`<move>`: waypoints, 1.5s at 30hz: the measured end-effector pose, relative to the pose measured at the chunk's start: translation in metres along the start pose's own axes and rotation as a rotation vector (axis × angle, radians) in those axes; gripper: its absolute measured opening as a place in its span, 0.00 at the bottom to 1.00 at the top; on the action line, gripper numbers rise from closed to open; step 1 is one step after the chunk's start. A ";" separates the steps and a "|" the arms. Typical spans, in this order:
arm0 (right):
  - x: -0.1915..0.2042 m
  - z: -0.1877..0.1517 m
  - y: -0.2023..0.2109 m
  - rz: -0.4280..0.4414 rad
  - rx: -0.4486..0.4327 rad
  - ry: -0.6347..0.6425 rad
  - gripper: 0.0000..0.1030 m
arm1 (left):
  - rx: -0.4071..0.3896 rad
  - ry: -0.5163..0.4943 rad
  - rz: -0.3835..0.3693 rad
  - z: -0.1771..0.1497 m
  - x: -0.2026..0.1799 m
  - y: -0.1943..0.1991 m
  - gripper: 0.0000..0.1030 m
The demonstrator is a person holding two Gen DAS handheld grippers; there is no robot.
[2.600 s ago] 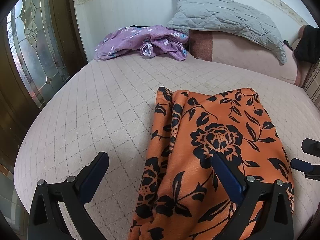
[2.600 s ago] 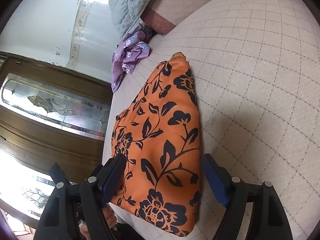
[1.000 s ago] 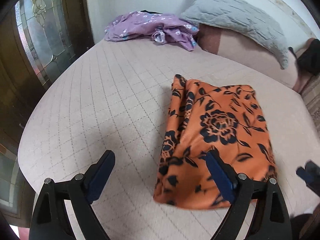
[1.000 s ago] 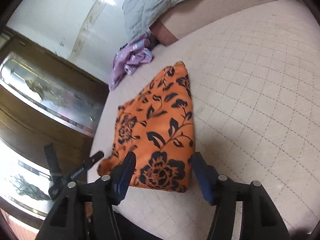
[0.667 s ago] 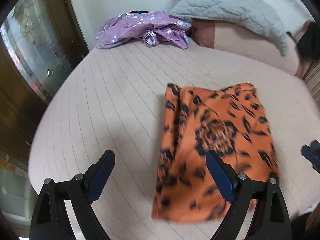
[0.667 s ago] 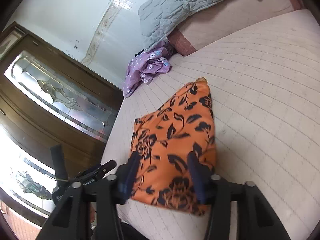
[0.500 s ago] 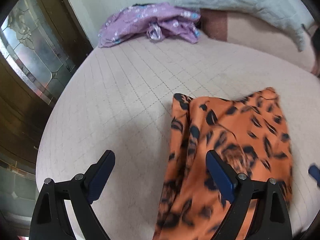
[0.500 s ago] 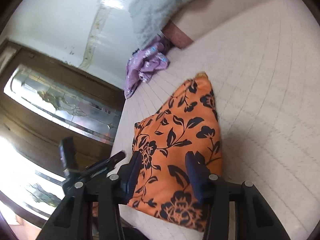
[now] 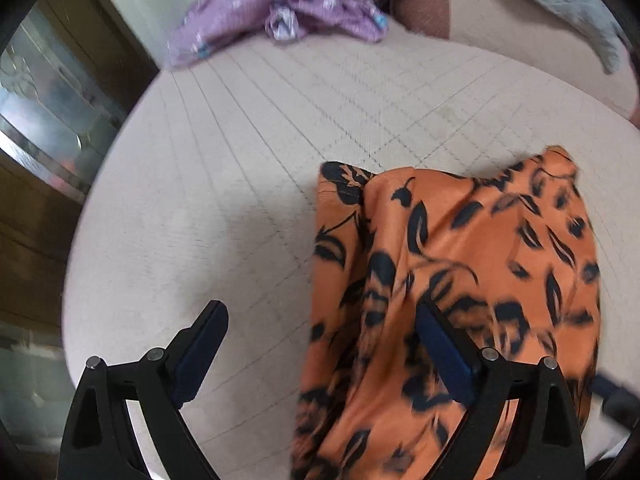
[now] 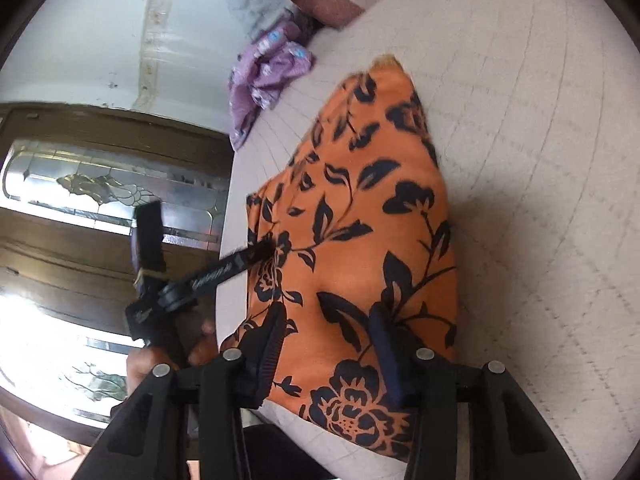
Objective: Fold small clothes
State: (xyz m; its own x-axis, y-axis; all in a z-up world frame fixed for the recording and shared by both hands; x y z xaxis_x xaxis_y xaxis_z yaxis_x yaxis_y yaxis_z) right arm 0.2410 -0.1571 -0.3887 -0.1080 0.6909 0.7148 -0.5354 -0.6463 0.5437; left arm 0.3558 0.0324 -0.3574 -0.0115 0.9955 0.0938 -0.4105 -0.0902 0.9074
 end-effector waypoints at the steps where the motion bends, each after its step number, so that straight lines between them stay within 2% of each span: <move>1: 0.004 0.000 0.004 0.001 -0.014 0.020 0.46 | -0.022 -0.012 -0.005 -0.005 0.003 0.009 0.93; 3: 0.010 -0.002 0.009 0.012 -0.022 0.050 0.46 | -0.059 -0.024 -0.024 -0.018 0.012 0.024 0.93; 5: 0.013 -0.010 0.009 -0.007 -0.004 0.081 0.46 | -0.061 -0.015 -0.049 -0.034 0.021 0.030 0.93; 7: 0.010 -0.017 0.005 -0.035 0.032 0.083 0.46 | -0.027 -0.006 -0.082 -0.053 0.030 0.026 0.93; 10: 0.003 -0.024 -0.002 -0.048 0.060 0.081 0.45 | 0.043 -0.011 -0.078 -0.078 0.037 0.002 0.93; 13: 0.005 -0.021 0.002 -0.040 0.064 0.096 0.45 | 0.042 0.038 -0.122 -0.076 0.044 0.006 0.93; 15: 0.003 -0.014 0.008 -0.035 0.037 0.082 0.50 | -0.010 0.034 -0.120 -0.067 0.050 0.016 0.93; 18: -0.003 0.000 0.030 -0.044 -0.057 0.064 0.66 | -0.121 0.037 -0.120 -0.050 0.060 0.036 0.93; 20: -0.006 0.008 0.038 -0.065 -0.097 0.058 0.71 | -0.138 0.047 -0.135 -0.041 0.061 0.038 0.93; 24: -0.025 0.017 0.034 -0.099 -0.091 -0.002 0.71 | -0.072 0.077 -0.233 -0.035 0.045 0.022 0.93; 29: -0.038 0.018 0.015 -0.111 -0.051 -0.035 0.71 | 0.071 0.196 -0.344 -0.032 0.036 -0.013 0.93; 35: -0.048 0.018 -0.015 -0.103 0.006 -0.044 0.72 | 0.263 0.329 -0.568 -0.039 0.034 -0.042 0.93; 36: -0.050 0.019 -0.021 -0.103 0.009 -0.044 0.72 | 0.270 0.336 -0.599 -0.043 0.034 -0.044 0.93; 39: -0.052 0.025 -0.043 -0.066 -0.010 -0.058 0.72 | 0.236 0.305 -0.619 -0.046 0.030 -0.040 0.92; 41: -0.047 0.031 -0.050 -0.081 -0.030 -0.028 0.72 | 0.236 0.285 -0.660 -0.052 0.022 -0.036 0.90; 42: -0.043 0.033 -0.055 -0.100 -0.032 0.004 0.70 | 0.215 0.274 -0.635 -0.054 0.019 -0.034 0.88; 44: -0.036 0.033 -0.060 -0.151 -0.033 0.056 0.66 | 0.175 0.250 -0.586 -0.055 0.019 -0.033 0.74; 45: -0.034 0.033 -0.060 -0.173 -0.035 0.074 0.61 | 0.167 0.258 -0.582 -0.054 0.018 -0.032 0.64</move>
State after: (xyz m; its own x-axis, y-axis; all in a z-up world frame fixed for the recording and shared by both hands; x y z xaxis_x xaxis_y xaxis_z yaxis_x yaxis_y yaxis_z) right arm 0.3047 -0.1523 -0.4310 -0.0727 0.8134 0.5772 -0.5799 -0.5053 0.6390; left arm 0.3193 0.0551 -0.4068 -0.0575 0.8561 -0.5137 -0.2686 0.4823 0.8338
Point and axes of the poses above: each gripper's, at about its wrist camera, not at the fingertips, and y roughly against the way its jaws point, x to its left, z to its top, the point moved 7 cm from there along -y, roughly the way its jaws point, and after that the axes turned 15 degrees about y, right-handed, at the moved point
